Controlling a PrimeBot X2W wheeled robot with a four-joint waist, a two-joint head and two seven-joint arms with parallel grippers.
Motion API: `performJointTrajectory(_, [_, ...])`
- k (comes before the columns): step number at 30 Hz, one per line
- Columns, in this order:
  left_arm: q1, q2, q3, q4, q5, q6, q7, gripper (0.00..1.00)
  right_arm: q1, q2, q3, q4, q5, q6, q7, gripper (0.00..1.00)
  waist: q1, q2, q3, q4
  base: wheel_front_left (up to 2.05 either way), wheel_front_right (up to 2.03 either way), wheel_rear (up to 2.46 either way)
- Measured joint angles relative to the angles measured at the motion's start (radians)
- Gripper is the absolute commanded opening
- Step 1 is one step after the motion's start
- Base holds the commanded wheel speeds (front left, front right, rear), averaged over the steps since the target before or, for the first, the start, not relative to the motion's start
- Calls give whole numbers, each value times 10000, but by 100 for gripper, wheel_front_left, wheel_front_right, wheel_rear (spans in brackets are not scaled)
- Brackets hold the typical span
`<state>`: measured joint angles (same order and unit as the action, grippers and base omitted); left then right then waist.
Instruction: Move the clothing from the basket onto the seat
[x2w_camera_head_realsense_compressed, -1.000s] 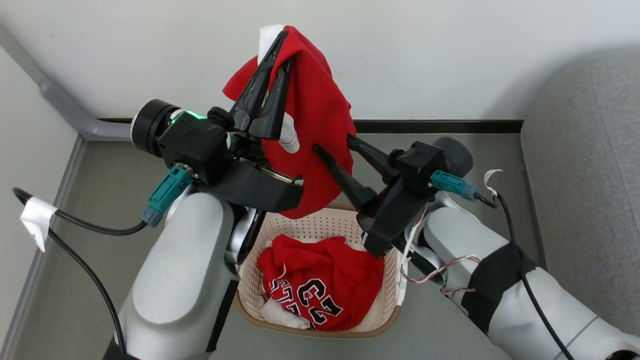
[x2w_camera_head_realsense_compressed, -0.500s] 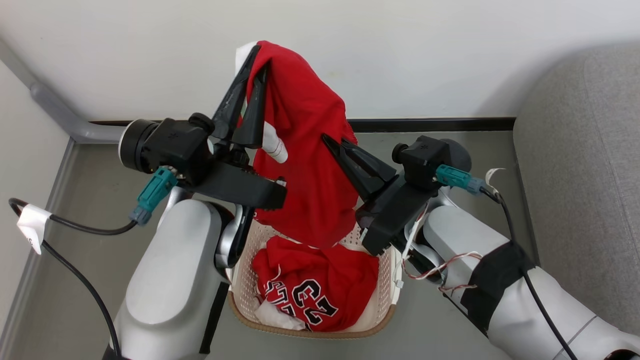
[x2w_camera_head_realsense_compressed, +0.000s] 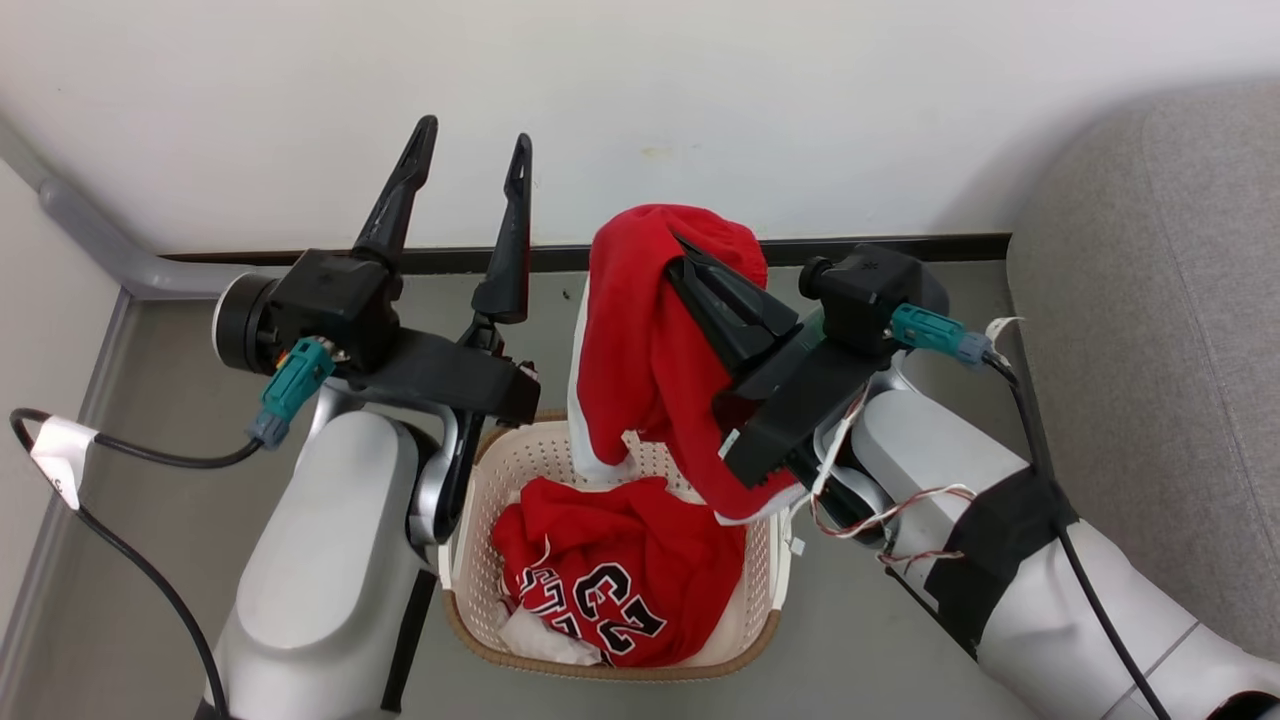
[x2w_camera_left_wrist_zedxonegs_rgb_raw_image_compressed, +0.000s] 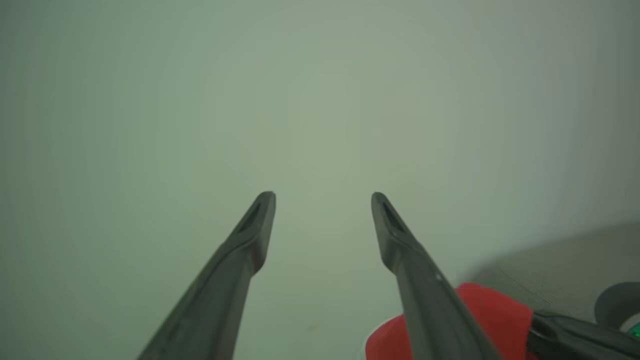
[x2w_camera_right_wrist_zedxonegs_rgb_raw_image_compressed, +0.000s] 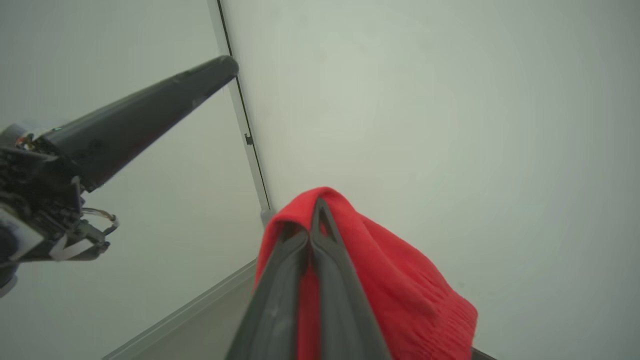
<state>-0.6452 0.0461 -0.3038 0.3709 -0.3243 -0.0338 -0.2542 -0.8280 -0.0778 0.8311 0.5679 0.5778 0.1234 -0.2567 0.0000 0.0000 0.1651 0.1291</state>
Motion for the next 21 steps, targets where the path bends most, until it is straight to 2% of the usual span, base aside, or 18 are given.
performJointTrajectory(9, [951, 412, 169, 336, 0, 71, 0, 100, -39, 17, -282, -100, 42, 0, 0, 0, 0, 0, -103, -285, 0, 0, 0])
performJointTrajectory(21, [1711, 412, 79, 259, 0, 12, 0, 100, -46, 27, -543, -109, 40, 0, 0, 0, 0, 0, -218, -1285, 0, 0, 0])
